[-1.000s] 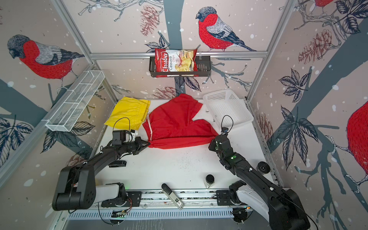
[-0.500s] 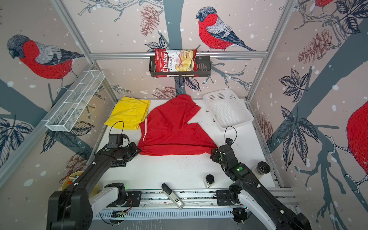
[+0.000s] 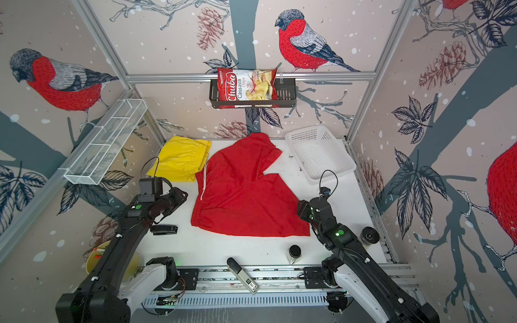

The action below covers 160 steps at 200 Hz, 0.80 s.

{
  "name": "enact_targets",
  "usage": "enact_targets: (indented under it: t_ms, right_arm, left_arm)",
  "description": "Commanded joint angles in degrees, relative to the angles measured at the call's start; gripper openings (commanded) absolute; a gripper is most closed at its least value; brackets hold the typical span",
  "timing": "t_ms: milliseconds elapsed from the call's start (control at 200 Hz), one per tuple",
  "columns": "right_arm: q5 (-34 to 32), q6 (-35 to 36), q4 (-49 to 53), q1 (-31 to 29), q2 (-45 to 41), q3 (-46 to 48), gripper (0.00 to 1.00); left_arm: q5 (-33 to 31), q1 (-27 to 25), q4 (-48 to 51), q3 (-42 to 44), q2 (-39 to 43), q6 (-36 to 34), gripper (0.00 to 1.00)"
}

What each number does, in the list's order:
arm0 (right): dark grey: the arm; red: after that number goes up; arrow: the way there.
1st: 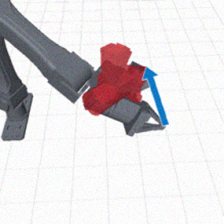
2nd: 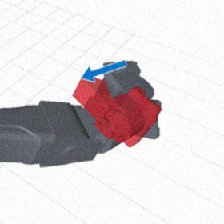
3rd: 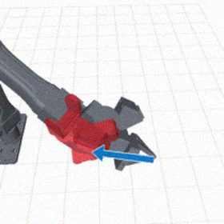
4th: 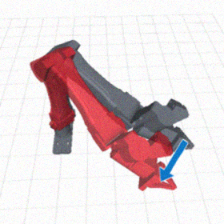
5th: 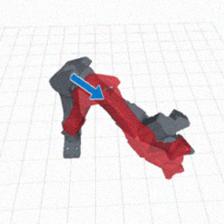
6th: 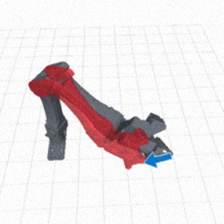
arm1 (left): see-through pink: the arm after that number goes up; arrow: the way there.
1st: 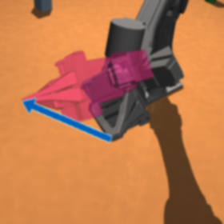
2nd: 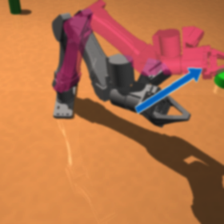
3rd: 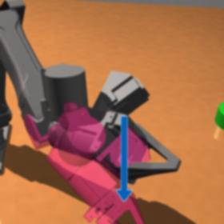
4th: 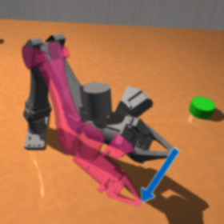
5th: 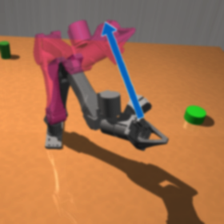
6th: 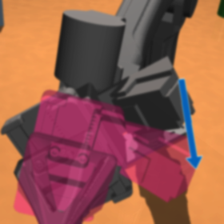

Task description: Fold and stack the shorts

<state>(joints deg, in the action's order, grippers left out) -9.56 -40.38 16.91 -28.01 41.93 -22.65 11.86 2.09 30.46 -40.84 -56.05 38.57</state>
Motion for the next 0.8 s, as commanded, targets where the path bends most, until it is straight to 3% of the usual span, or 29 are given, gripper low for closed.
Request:
enact_targets:
  t_ms: [0, 95, 175, 525, 795]
  right_arm:
    - [1.68, 0.76, -4.69, 0.03, 3.88, -0.01, 0.49]
    - [3.67, 1.46, -8.74, -0.82, 9.04, -0.95, 0.15]
    - [3.80, 1.60, -10.99, -3.07, 15.19, -3.28, 0.02]
    - [-6.06, 9.58, -8.47, -15.58, 52.45, -27.66, 0.00]
    - [-10.38, 12.49, -4.87, -16.55, 67.77, -40.23, 0.00]
  left_arm:
    - [1.91, -1.94, -4.09, 2.37, -2.53, -0.42, 0.38]
    - [3.26, -4.41, -7.61, 4.13, -6.36, -0.21, 0.28]
    - [4.63, -5.55, -10.54, 4.88, -9.52, 0.25, 0.18]
    - [3.06, -6.75, -17.76, 7.39, -16.78, 0.55, 0.15]
    - [3.66, -7.36, -25.50, 12.82, -23.02, 1.17, 0.14]
